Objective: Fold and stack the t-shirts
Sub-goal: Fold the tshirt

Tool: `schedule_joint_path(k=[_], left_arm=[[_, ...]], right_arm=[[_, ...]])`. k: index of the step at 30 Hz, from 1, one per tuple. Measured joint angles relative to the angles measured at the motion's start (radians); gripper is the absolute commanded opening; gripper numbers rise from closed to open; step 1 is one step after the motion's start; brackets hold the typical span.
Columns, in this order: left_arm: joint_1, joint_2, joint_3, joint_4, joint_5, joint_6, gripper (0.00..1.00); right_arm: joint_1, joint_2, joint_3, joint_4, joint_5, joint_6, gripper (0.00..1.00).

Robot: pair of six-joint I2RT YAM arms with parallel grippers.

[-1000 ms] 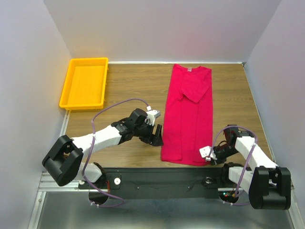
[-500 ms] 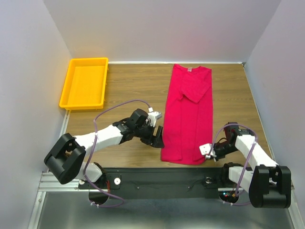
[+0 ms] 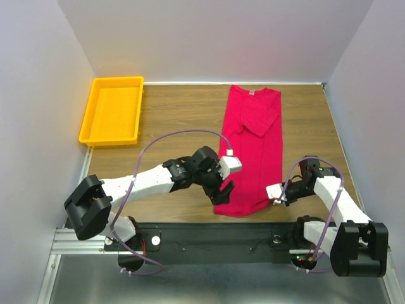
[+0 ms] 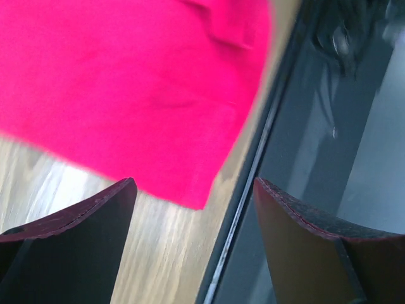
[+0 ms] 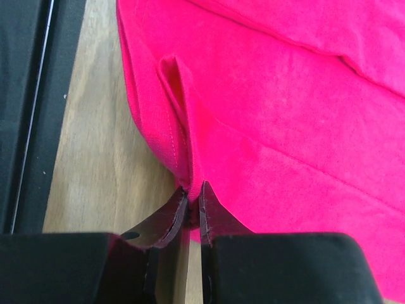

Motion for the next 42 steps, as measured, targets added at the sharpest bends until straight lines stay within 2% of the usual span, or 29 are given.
schedule_joint_path(k=[7, 14, 19, 36, 39, 42], left_arm=[[-0.16, -0.001, -0.013, -0.032, -0.061, 0.279, 0.86], [-0.194, 0.008, -0.068, -0.024, -0.101, 0.445, 0.85], [-0.194, 0.079, -0.068, -0.008, -0.122, 0.528, 0.83], [-0.231, 0.168, -0.071, 0.014, -0.159, 0.575, 0.79], [-0.233, 0.188, -0.07, 0.02, -0.159, 0.574, 0.76], [-0.233, 0.193, -0.07, 0.03, -0.159, 0.57, 0.69]], right_arm=[[0.0, -0.02, -0.013, 0.0, -0.008, 0.0, 0.01], [0.0, -0.02, -0.012, 0.001, -0.018, 0.005, 0.01], [0.0, -0.025, -0.012, 0.004, -0.025, 0.026, 0.01], [0.0, -0.055, -0.012, 0.026, -0.04, 0.088, 0.01], [0.0, -0.061, -0.012, 0.027, -0.04, 0.096, 0.01], [0.0, -0.062, -0.012, 0.028, -0.04, 0.103, 0.01]])
